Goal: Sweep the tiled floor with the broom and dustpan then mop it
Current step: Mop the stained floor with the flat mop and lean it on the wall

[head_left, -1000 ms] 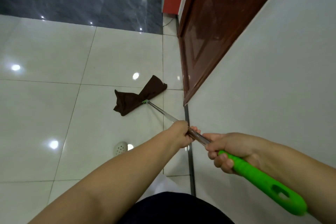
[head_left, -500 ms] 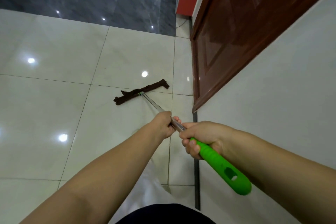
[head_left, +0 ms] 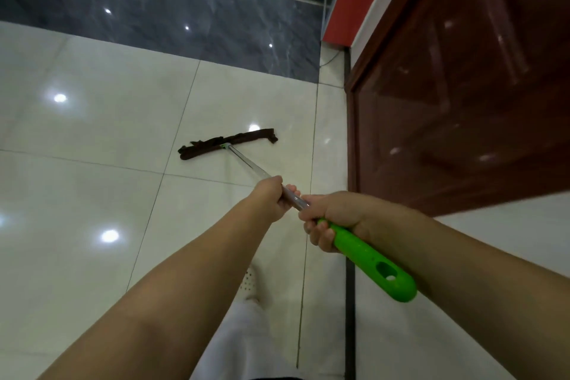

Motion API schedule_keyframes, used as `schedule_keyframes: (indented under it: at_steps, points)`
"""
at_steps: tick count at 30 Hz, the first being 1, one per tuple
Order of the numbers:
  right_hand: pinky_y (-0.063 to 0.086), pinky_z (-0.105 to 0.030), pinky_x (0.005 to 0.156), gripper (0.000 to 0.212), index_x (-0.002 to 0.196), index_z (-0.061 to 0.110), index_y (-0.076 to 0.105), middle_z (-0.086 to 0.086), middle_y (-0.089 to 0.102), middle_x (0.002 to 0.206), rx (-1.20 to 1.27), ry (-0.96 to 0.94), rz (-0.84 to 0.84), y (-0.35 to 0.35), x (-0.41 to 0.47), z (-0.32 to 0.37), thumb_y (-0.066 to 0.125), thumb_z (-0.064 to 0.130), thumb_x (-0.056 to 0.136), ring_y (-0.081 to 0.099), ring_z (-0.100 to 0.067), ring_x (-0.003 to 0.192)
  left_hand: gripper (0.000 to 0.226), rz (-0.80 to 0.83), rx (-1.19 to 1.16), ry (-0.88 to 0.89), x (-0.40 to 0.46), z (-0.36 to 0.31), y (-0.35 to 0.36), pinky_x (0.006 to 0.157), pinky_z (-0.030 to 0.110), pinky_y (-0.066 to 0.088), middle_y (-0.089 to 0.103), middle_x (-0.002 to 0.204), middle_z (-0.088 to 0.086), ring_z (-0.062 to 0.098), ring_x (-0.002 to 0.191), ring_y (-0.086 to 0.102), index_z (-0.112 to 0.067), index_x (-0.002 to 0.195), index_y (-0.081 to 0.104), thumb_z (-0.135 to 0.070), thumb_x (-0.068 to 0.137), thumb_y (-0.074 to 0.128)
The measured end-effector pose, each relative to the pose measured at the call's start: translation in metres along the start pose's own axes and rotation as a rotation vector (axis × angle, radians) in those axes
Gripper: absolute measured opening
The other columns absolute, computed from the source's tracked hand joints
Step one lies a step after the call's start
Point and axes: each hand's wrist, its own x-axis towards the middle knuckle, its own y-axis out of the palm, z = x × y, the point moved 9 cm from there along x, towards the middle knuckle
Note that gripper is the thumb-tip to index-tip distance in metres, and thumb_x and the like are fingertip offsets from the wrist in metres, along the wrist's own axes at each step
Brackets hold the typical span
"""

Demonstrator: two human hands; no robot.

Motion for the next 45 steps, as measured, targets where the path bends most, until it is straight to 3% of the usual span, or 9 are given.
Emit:
schedule_keyframes:
  at_steps: [4, 9, 15, 21, 25, 32, 37, 40, 45]
  points:
    - [0.033, -0.012, 0.029, 0.034, 0.11, 0.025, 0.059, -0.003, 0.043, 0.056, -0.057, -0.001, 0.011, 0.017, 0.025, 0.051, 0.043, 0.0, 0.094, 0.037, -0.004, 0.031, 0.038, -0.048, 0.016, -0.007, 0.02, -0.053, -0.011, 0.038, 0.025, 0.048, 0.051, 0.07, 0.008, 0.017, 0.058, 0.053, 0.0, 0.132, 0.043, -0.022, 0.101, 0.039]
    - [0.034, -0.013, 0.029, 0.043, 0.127, 0.026, 0.051, -0.003, 0.042, 0.06, -0.172, 0.012, -0.012, 0.005, 0.021, 0.089, 0.043, -0.001, 0.094, 0.037, -0.005, 0.032, 0.033, -0.028, -0.018, -0.003, 0.023, -0.079, 0.008, 0.048, 0.03, 0.049, 0.05, 0.072, 0.01, 0.02, 0.059, 0.053, 0.0, 0.128, 0.041, -0.019, 0.101, 0.036]
    - [0.037, -0.014, 0.029, 0.045, 0.135, 0.025, 0.044, -0.005, 0.046, 0.061, -0.288, 0.074, 0.0, -0.038, -0.013, 0.122, 0.044, 0.001, 0.096, 0.04, -0.006, 0.033, 0.026, 0.034, -0.129, -0.113, 0.012, -0.075, 0.057, 0.045, 0.033, 0.053, 0.056, 0.073, 0.014, 0.023, 0.062, 0.06, 0.001, 0.088, 0.048, -0.019, 0.101, 0.038]
    - [0.036, -0.014, 0.029, 0.05, 0.138, 0.026, 0.04, -0.004, 0.045, 0.061, -0.398, 0.064, 0.018, -0.045, -0.005, 0.166, 0.044, 0.0, 0.095, 0.04, -0.005, 0.034, 0.028, 0.008, -0.235, -0.096, 0.023, -0.105, 0.073, 0.05, 0.033, 0.052, 0.056, 0.074, 0.014, 0.023, 0.062, 0.059, 0.002, 0.084, 0.047, -0.019, 0.101, 0.04]
    - [0.035, -0.013, 0.029, 0.05, 0.136, 0.028, 0.042, -0.003, 0.043, 0.059, -0.497, 0.048, 0.051, -0.053, 0.016, 0.217, 0.042, -0.001, 0.095, 0.038, -0.005, 0.033, 0.026, -0.033, -0.298, -0.047, 0.043, -0.141, 0.089, 0.051, 0.034, 0.051, 0.056, 0.076, 0.014, 0.025, 0.064, 0.059, 0.004, 0.099, 0.048, -0.021, 0.101, 0.04]
    - [0.034, -0.012, 0.031, 0.049, 0.137, 0.026, 0.042, -0.004, 0.039, 0.061, -0.666, 0.039, 0.099, -0.076, 0.048, 0.3, 0.039, -0.001, 0.096, 0.037, -0.005, 0.032, 0.038, -0.095, -0.425, 0.073, 0.087, -0.204, 0.125, 0.079, 0.032, 0.049, 0.048, 0.073, 0.013, 0.022, 0.06, 0.051, 0.006, 0.131, 0.038, -0.02, 0.103, 0.032]
    - [0.033, -0.012, 0.03, 0.045, 0.136, 0.017, 0.044, -0.002, 0.039, 0.059, -0.748, 0.057, 0.146, -0.088, 0.069, 0.343, 0.039, -0.001, 0.095, 0.037, -0.005, 0.031, 0.031, -0.147, -0.467, 0.119, 0.113, -0.235, 0.139, 0.041, 0.025, 0.053, 0.047, 0.071, 0.011, 0.02, 0.058, 0.051, -0.002, 0.127, 0.04, -0.02, 0.103, 0.031]
    - [0.032, -0.012, 0.03, 0.043, 0.133, 0.016, 0.045, -0.002, 0.038, 0.059, -0.792, 0.048, 0.165, -0.087, 0.082, 0.359, 0.038, -0.001, 0.095, 0.036, -0.005, 0.031, 0.021, -0.17, -0.523, 0.134, 0.124, -0.248, 0.14, 0.036, 0.023, 0.051, 0.046, 0.07, 0.01, 0.02, 0.058, 0.049, -0.002, 0.107, 0.04, -0.021, 0.103, 0.032]
    - [0.031, -0.009, 0.032, 0.038, 0.118, 0.026, 0.046, -0.003, 0.036, 0.058, -0.837, 0.036, 0.2, -0.075, 0.1, 0.379, 0.036, -0.002, 0.094, 0.034, -0.006, 0.028, 0.035, -0.211, -0.613, 0.158, 0.134, -0.269, 0.134, 0.032, 0.019, 0.047, 0.042, 0.068, 0.009, 0.02, 0.057, 0.045, -0.001, 0.078, 0.04, -0.022, 0.104, 0.031]
